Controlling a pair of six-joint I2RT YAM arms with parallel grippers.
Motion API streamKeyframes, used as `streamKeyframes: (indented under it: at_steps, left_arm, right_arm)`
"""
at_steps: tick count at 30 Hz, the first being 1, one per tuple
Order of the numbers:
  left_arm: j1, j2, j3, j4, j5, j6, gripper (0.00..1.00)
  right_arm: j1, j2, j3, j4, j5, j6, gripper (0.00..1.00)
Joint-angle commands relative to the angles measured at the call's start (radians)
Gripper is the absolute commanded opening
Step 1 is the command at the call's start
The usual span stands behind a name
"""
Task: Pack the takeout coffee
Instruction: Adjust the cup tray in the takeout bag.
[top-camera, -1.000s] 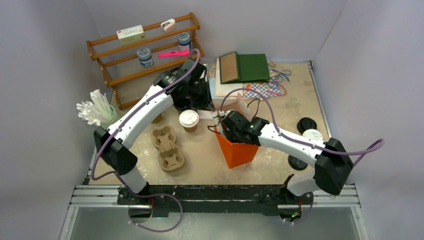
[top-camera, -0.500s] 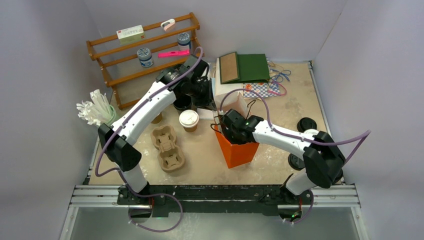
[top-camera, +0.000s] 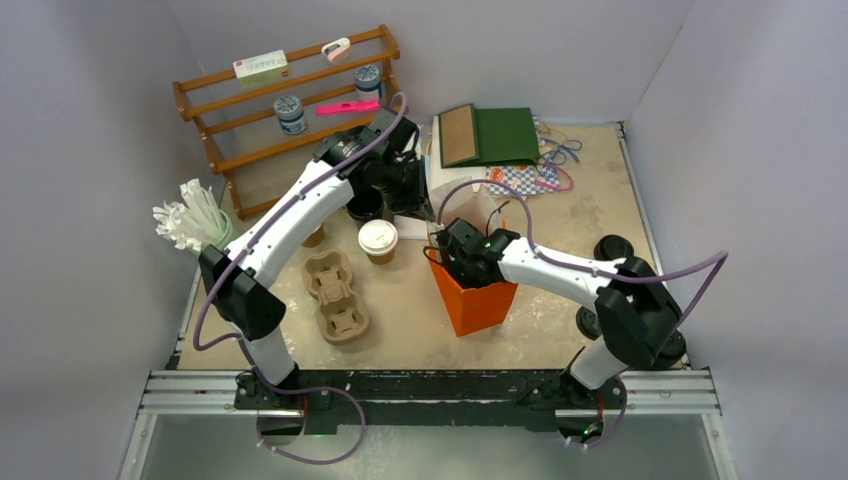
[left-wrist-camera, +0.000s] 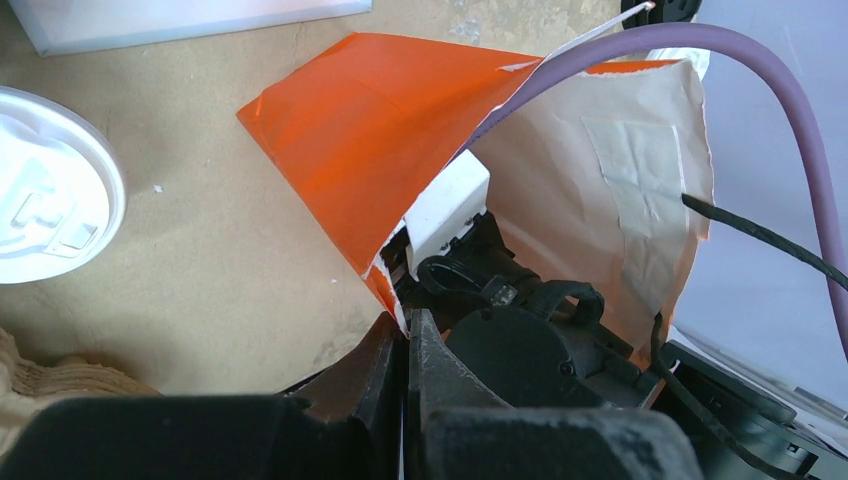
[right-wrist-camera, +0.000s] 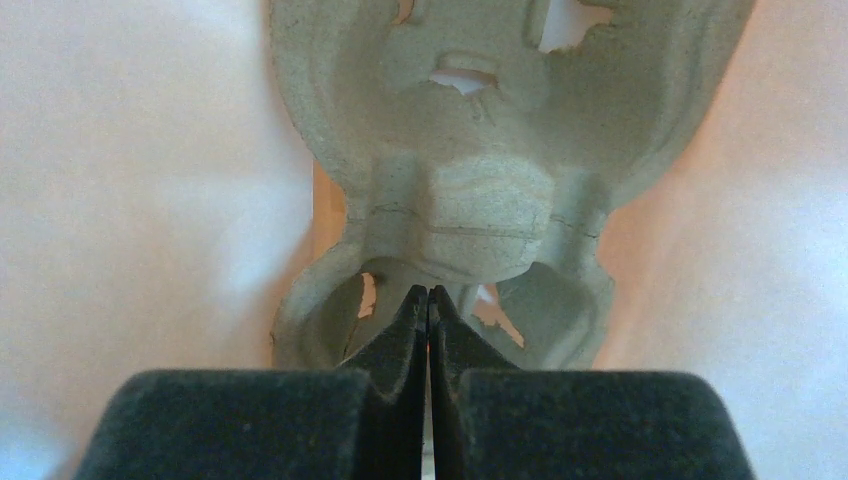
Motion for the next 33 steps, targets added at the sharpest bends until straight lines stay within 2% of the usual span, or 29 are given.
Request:
streamKeyframes:
  at_steps: [1, 20, 33]
  left_arm:
    - [0.001, -0.002, -0.003, 0.029, 0.033, 0.003, 0.00]
    - [0.000, 0.017, 0.040, 0.021, 0.066, -0.001, 0.00]
    - [0.001, 0.010, 0.040, 0.001, 0.055, 0.002, 0.00]
  right_arm:
    - [-0.004, 0.027, 0.039, -0.065, -0.040, 0.014, 0.00]
    - [-0.007, 0.112, -0.009, -0.007, -0.025, 0.024, 0.00]
    - [-0.007, 0.156, -0.102, 0.042, 0.030, 0.054, 0.00]
